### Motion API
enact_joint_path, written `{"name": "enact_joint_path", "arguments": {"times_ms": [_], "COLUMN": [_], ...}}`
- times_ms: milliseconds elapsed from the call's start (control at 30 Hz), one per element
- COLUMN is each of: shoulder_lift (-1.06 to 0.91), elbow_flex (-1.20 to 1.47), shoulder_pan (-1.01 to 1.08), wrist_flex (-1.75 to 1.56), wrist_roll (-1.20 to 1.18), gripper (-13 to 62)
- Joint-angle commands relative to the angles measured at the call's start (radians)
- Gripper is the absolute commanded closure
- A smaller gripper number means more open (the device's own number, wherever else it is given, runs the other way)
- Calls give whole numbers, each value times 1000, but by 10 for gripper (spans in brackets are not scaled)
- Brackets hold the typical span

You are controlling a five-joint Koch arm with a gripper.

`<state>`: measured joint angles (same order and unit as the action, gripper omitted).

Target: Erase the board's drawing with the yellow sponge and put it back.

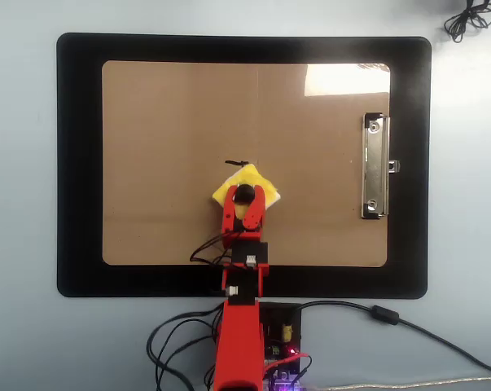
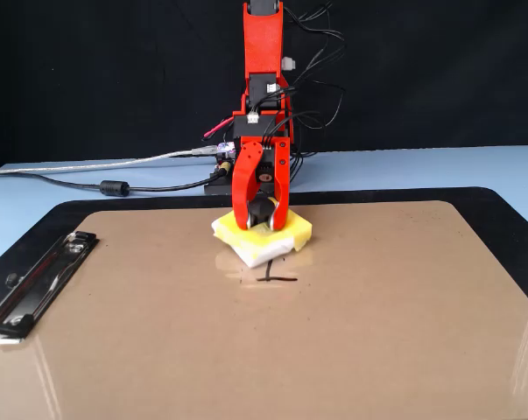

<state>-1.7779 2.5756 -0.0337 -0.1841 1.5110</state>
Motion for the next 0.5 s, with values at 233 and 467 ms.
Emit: {"name": "enact_joint_path", "arguments": {"times_ms": [233,467], "shoulder_lift": [370,-198], "elbow_flex": [-218,313], "shoulder_pan": [-2,-15], "wrist_flex": [-321,-305], "wrist_roll": [11,8], "gripper": [576,576]}}
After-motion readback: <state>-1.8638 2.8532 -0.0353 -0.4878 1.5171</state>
